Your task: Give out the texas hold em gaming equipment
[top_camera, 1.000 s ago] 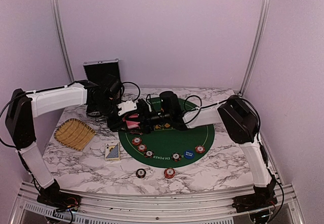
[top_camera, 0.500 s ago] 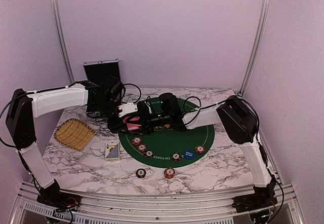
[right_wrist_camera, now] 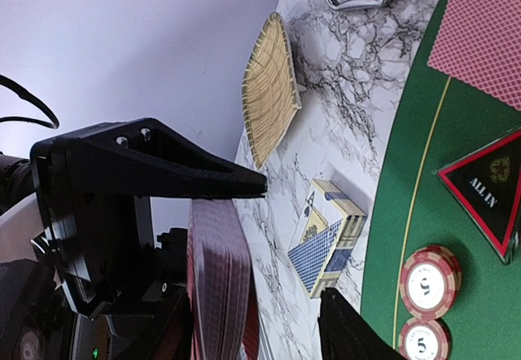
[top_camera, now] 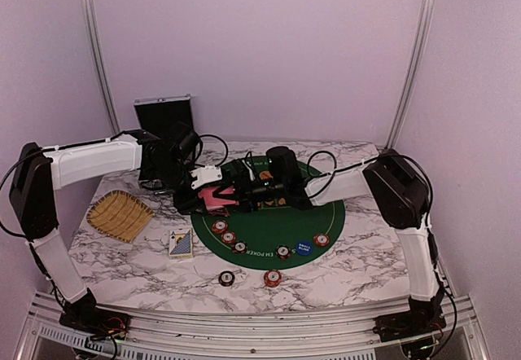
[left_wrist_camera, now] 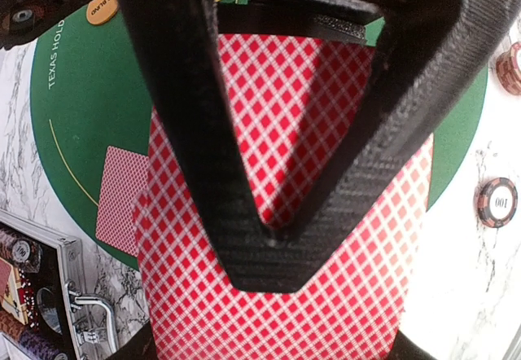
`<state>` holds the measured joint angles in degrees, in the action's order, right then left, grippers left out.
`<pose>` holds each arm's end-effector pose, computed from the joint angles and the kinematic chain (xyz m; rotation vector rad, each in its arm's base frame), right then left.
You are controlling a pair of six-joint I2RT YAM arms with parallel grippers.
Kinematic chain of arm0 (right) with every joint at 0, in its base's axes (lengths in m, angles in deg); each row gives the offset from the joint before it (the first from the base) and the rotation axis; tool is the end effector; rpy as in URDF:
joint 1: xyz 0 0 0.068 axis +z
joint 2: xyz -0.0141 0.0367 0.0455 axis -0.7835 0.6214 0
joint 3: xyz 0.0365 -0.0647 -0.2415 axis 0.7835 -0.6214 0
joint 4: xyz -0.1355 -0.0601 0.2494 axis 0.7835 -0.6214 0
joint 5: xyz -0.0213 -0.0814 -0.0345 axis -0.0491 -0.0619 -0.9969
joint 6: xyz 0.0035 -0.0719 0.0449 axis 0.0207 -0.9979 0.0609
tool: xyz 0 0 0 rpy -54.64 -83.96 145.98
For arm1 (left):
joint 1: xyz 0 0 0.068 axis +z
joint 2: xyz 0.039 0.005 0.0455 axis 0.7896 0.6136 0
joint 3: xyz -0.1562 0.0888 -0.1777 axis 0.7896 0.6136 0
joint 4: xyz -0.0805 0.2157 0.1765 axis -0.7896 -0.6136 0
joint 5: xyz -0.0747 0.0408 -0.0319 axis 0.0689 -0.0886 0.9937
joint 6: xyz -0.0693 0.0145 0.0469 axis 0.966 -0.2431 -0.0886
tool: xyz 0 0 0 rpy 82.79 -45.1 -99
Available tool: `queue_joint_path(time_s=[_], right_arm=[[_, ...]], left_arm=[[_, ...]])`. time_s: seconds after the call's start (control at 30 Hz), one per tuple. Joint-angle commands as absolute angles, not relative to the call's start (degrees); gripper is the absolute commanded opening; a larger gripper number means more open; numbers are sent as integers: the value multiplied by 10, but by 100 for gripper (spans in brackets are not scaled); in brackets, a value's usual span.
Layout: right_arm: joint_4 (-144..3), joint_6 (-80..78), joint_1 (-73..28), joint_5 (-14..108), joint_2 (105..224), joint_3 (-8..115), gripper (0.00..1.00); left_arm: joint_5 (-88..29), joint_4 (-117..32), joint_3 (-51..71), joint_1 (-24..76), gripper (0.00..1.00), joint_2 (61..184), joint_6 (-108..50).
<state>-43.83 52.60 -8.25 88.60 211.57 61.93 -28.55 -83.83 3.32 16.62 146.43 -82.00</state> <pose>0.3443 0.4023 0.1178 -0.3984 2.3047 1.8946 0.3285 -0.2496 0.1836 1.6637 2.0069 -0.1766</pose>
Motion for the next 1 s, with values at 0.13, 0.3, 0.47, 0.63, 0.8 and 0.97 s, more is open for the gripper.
queue_joint_path(time_s=[0.13,0.3,0.47,0.63,0.8,0.97], right_arm=[[-413,531,-96,886,2063,586,58],[-406,535,-100,884,2049,575,54],[-409,535,-100,888,2054,580,47],[-419,529,-101,890,2054,581,37],[-442,513,-107,889,2046,576,26],[-452,505,-112,891,2032,566,18]], left_arm=[[-293,-837,20,167,1,1459,-823],[-292,-837,21,167,1,1460,-824],[-294,-837,21,167,1,1462,-825],[-296,-838,22,167,1,1462,-826],[-299,-837,23,167,1,1462,-827],[-301,-838,21,167,1,1463,-827]])
